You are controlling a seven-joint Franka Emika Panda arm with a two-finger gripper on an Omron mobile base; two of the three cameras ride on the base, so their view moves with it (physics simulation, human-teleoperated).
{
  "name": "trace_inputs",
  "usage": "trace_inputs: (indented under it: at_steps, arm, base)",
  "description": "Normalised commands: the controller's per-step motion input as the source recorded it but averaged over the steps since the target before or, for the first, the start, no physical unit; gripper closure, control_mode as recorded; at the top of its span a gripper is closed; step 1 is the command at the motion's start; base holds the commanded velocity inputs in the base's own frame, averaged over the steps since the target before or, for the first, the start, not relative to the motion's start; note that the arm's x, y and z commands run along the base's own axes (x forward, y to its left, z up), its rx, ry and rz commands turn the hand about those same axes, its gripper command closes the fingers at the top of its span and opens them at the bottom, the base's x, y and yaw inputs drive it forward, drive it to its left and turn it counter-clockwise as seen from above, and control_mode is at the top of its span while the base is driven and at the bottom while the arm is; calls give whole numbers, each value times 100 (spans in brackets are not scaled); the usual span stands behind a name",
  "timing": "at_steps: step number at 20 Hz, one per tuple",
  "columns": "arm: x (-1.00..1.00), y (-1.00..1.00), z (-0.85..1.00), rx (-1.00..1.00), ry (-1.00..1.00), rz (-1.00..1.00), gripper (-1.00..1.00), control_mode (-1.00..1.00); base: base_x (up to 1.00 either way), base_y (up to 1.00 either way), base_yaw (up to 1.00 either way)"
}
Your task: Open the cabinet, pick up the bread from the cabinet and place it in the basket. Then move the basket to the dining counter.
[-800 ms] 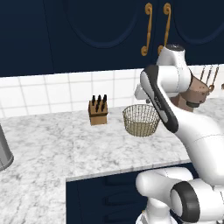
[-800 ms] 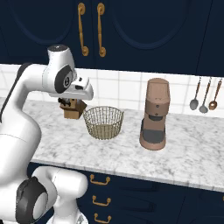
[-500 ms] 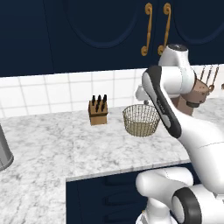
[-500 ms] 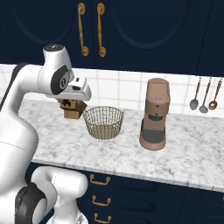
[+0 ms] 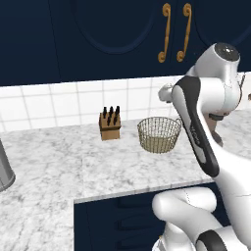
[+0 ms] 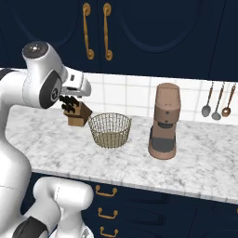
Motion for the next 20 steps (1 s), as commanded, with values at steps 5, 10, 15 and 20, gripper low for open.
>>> trace_inputs:
  at_steps: [5,10,15,20]
  arm:
    - [0,-2,90,1,-18,0,-100,-100]
    - [0,-1,86,0,-15,0,-100,-100]
    - [2,0,56,0,-15,-2,-100,-100]
    - [15,0,36,0,-7,-6,-100,-100]
  base:
    - [0,0,0]
    - [0,0,0]
    - [0,0,0]
    - [0,0,0]
